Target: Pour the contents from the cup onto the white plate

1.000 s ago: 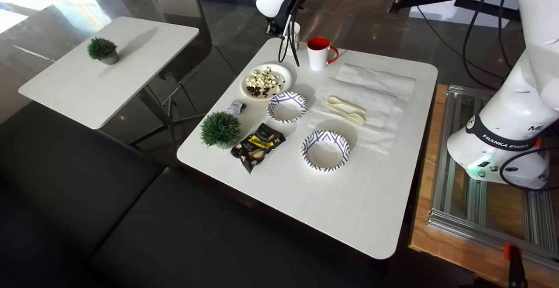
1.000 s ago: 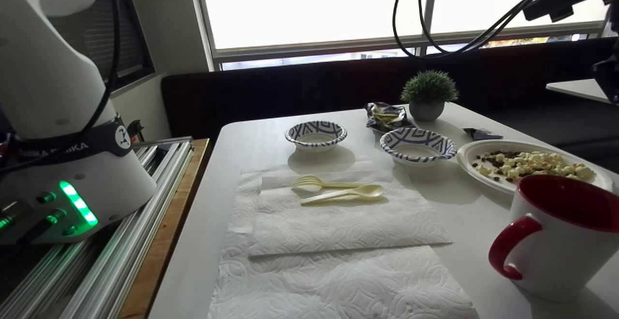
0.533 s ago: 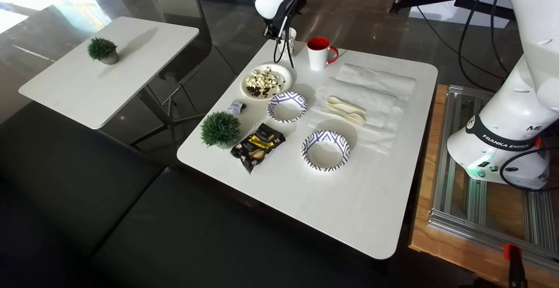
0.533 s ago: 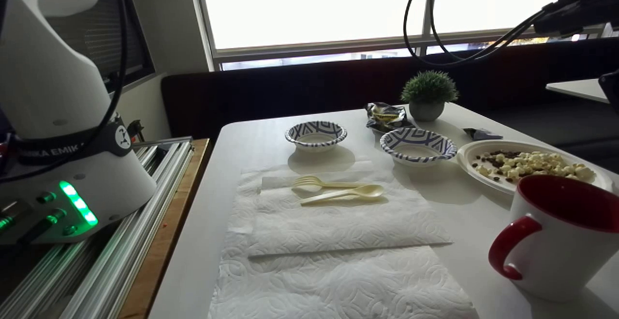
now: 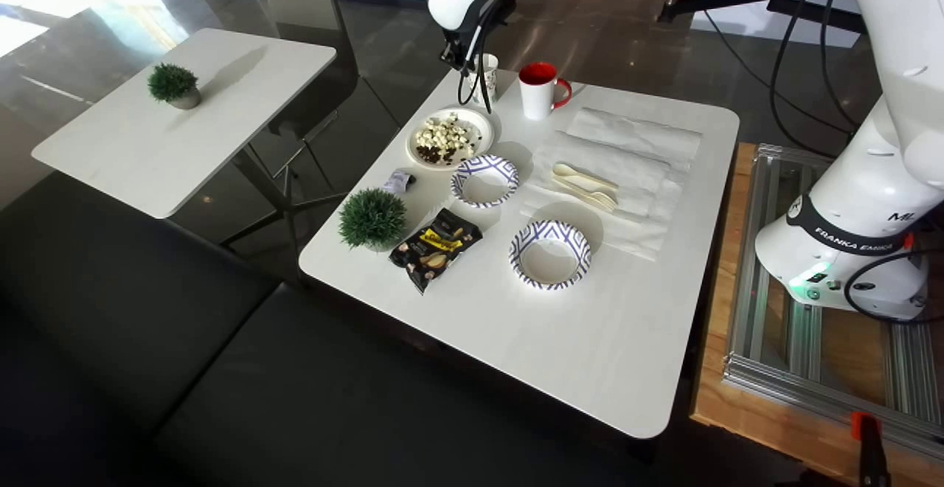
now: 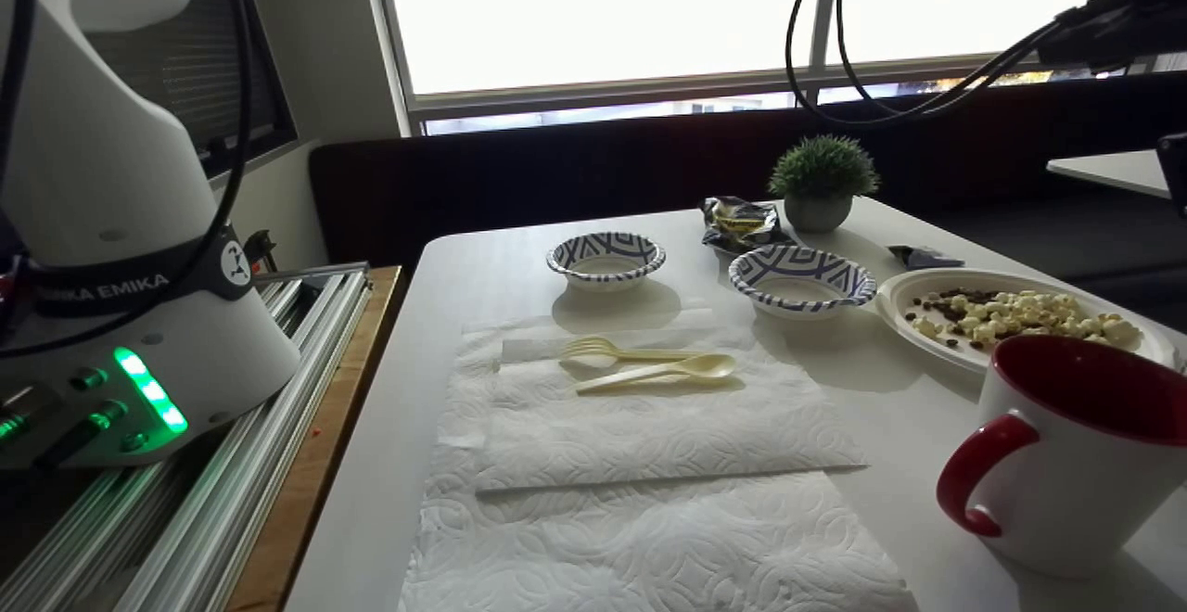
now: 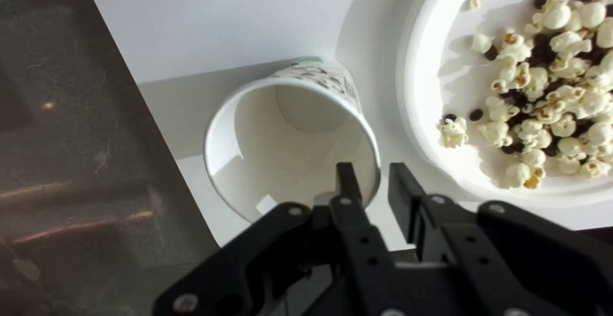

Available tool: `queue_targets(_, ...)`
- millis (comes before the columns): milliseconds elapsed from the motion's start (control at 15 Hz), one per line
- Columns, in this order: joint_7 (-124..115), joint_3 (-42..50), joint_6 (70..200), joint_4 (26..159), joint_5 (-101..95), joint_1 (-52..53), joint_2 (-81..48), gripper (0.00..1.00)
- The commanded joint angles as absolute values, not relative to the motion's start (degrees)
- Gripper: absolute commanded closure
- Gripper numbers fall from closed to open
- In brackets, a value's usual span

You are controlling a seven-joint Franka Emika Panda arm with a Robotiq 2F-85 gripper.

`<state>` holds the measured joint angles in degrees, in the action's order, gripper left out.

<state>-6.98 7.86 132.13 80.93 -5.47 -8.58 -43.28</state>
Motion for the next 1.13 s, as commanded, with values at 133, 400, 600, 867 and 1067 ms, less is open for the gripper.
queue_targets(133, -0.56, 4.81, 123.82, 87.74, -0.94, -9.8, -30.59, 0.3)
queue_targets(400, -2.69, 2.53, 122.94, 97.24, 5.89, -8.48, -19.7, 0.03)
queue_targets(600, -11.92, 3.49, 133.24, 104.72, 4.18, -3.83, -13.62, 0.0)
queue_targets(867, -10.19, 2.9, 137.91, 104.14, 3.94, -2.24, -13.93, 0.0)
queue_targets(1067, -10.7, 2.75, 140.13, 107.73, 3.78, -1.44, -11.38, 0.0)
